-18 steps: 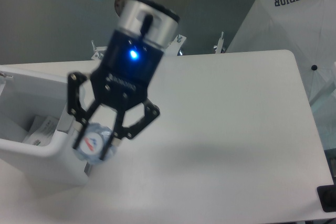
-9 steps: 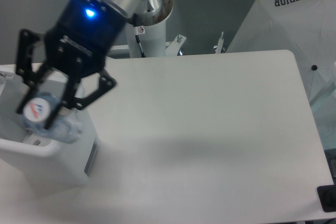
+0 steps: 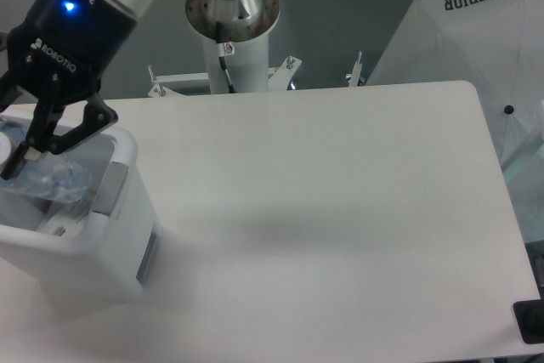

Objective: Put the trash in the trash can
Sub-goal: 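Open the gripper to release the bottle into the bin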

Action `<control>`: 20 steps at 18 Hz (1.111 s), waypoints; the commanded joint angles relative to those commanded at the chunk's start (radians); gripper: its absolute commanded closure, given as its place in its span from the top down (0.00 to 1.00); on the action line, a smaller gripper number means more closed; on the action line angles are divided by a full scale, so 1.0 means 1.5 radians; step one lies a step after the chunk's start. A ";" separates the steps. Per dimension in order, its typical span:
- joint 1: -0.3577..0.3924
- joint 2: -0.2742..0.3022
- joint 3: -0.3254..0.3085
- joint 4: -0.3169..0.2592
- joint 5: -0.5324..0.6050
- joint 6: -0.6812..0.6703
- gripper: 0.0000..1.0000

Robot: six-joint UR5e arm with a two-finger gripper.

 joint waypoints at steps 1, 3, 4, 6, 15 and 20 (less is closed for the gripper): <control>-0.002 -0.004 -0.002 0.000 0.000 0.003 0.26; -0.007 -0.013 -0.007 0.001 0.001 0.014 0.26; -0.013 -0.016 -0.009 0.005 0.004 0.016 0.27; -0.016 -0.023 -0.017 0.011 0.006 0.017 0.27; -0.020 -0.017 -0.072 0.015 0.032 0.066 0.77; -0.019 -0.004 -0.104 0.015 0.060 0.097 1.00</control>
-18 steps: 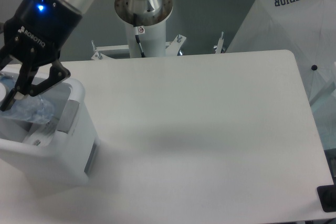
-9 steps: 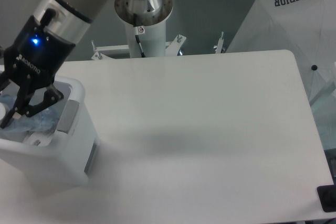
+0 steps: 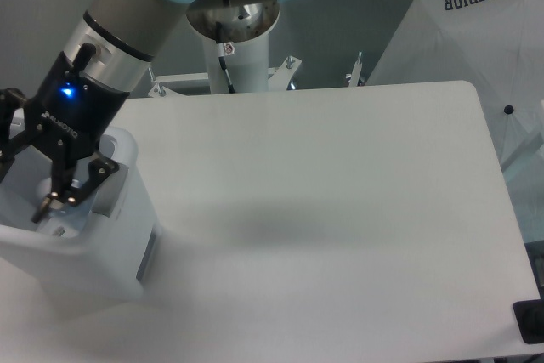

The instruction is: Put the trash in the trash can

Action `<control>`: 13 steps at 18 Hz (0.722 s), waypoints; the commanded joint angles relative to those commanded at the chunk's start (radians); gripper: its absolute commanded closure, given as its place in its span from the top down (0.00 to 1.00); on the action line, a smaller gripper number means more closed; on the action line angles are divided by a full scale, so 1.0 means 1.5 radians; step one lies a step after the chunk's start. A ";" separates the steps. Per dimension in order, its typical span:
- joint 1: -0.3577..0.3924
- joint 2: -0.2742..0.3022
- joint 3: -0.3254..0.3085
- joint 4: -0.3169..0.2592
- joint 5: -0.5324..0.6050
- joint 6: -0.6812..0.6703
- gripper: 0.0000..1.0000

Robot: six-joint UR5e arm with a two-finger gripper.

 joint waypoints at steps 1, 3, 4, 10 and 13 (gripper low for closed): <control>0.000 0.004 -0.001 0.000 0.000 0.000 1.00; 0.005 0.005 -0.001 -0.002 0.000 0.000 1.00; 0.013 0.005 -0.002 -0.003 0.001 -0.001 1.00; 0.119 0.006 -0.006 -0.005 0.014 0.000 1.00; 0.190 0.004 -0.017 -0.005 0.014 0.003 1.00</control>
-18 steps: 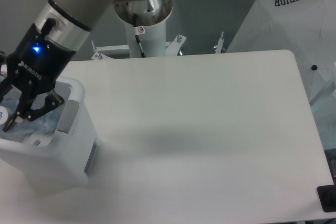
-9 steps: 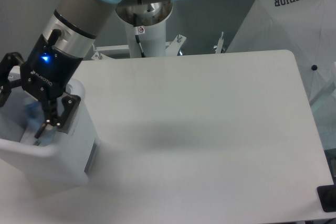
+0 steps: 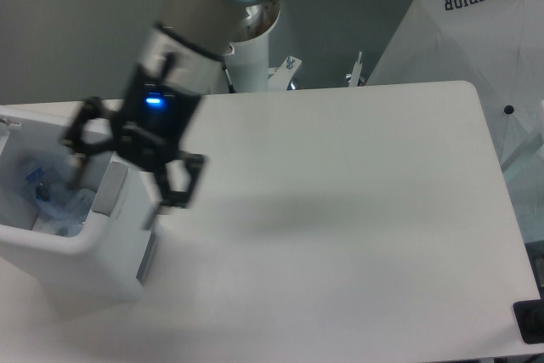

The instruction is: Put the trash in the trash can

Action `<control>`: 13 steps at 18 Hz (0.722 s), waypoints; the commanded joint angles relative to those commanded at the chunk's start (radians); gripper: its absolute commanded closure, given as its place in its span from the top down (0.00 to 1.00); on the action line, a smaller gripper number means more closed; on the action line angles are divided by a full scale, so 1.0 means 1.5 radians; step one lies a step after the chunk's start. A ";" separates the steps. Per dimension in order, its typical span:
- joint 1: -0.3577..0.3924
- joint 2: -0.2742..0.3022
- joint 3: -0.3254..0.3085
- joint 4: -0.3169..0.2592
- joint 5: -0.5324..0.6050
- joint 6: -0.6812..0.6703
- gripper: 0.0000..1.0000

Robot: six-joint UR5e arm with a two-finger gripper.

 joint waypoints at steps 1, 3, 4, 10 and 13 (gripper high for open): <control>0.020 -0.002 -0.006 0.000 0.001 0.008 1.00; 0.060 -0.010 -0.026 0.000 0.001 0.058 1.00; 0.084 -0.015 -0.036 -0.001 0.002 0.090 1.00; 0.147 -0.053 -0.083 -0.001 0.143 0.234 1.00; 0.156 -0.083 -0.079 -0.001 0.228 0.263 1.00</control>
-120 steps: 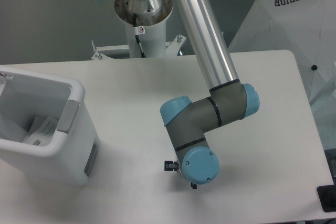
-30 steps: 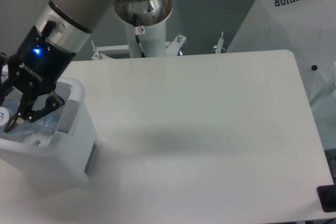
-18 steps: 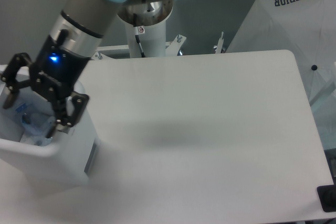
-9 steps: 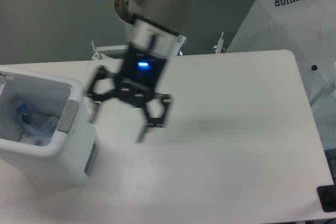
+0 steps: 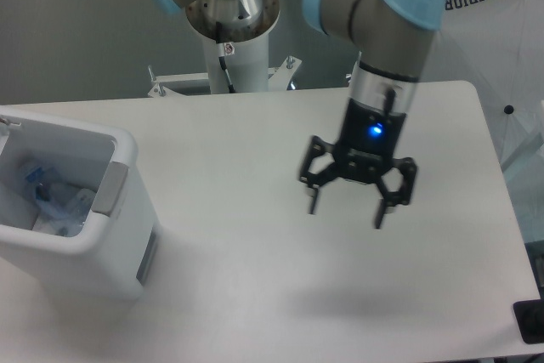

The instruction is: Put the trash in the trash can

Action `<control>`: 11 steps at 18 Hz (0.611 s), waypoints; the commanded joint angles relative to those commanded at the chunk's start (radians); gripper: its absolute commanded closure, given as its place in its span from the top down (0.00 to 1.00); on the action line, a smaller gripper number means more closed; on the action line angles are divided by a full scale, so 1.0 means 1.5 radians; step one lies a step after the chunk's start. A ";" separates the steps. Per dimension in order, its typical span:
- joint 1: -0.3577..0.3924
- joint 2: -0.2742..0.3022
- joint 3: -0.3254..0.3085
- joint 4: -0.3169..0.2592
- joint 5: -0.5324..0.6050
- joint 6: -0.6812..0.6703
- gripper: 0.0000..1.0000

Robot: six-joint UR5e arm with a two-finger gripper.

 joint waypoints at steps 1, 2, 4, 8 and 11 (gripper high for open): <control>0.000 -0.012 0.004 0.000 0.021 0.017 1.00; 0.000 -0.025 0.007 0.000 0.043 0.036 1.00; 0.000 -0.044 0.011 -0.001 0.098 0.059 1.00; 0.000 -0.072 0.021 -0.007 0.179 0.105 1.00; -0.002 -0.067 0.000 -0.010 0.196 0.180 1.00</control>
